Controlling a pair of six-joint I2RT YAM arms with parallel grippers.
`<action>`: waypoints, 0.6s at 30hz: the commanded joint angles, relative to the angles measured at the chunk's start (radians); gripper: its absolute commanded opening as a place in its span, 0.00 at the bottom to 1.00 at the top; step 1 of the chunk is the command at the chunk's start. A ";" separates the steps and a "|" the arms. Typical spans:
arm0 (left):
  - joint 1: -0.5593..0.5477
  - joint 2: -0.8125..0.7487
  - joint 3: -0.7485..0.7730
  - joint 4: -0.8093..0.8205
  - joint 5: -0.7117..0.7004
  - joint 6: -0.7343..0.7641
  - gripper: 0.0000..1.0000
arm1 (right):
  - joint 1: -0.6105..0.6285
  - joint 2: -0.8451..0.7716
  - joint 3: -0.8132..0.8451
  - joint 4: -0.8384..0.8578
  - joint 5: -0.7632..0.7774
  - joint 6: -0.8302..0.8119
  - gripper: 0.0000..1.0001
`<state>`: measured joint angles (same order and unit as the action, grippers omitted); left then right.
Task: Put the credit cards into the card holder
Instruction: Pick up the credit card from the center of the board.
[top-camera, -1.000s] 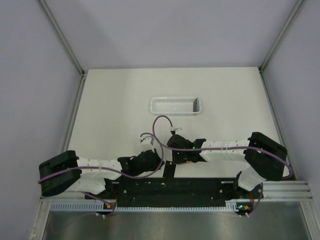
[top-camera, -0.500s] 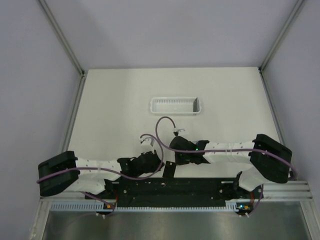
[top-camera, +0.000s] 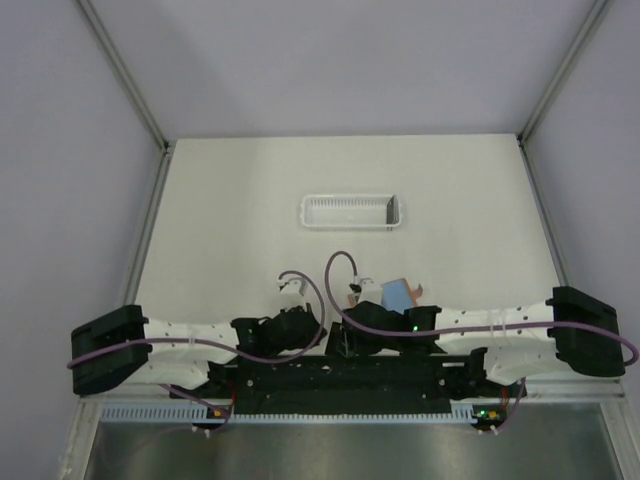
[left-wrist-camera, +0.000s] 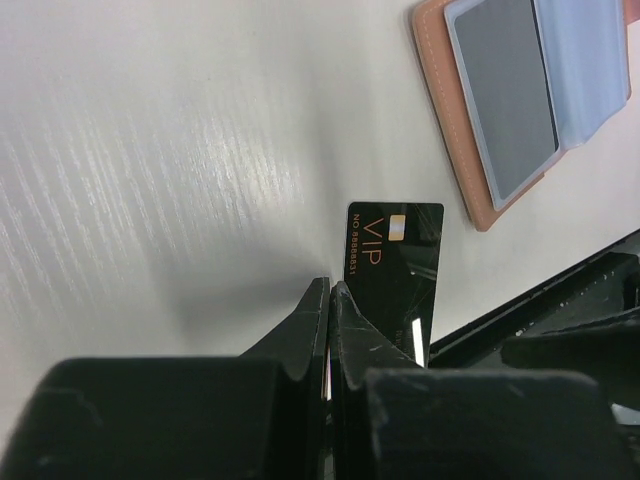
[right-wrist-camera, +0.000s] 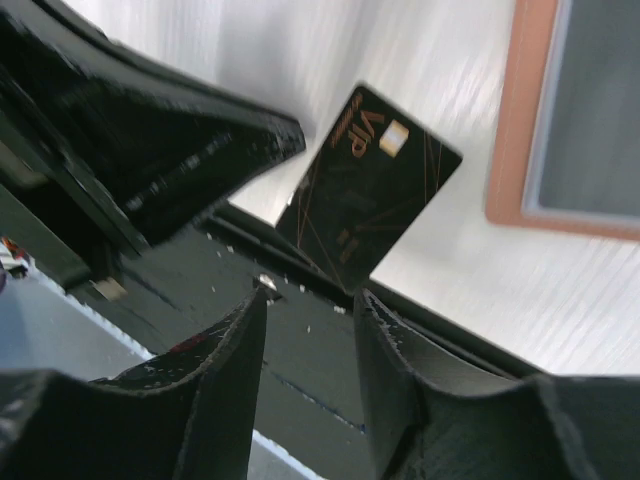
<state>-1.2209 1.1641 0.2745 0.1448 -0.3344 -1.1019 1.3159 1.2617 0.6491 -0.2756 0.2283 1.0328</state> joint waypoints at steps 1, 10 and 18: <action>-0.012 -0.017 -0.037 -0.128 -0.008 0.008 0.00 | 0.078 0.004 -0.066 0.077 0.063 0.196 0.43; -0.034 0.000 -0.038 -0.113 0.006 0.001 0.00 | 0.138 -0.010 -0.236 0.254 0.131 0.423 0.44; -0.086 0.043 -0.037 -0.106 0.003 -0.068 0.00 | 0.138 -0.048 -0.403 0.501 0.148 0.513 0.50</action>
<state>-1.2766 1.1698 0.2668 0.1585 -0.3393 -1.1316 1.4395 1.2312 0.3317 0.0563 0.3431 1.4712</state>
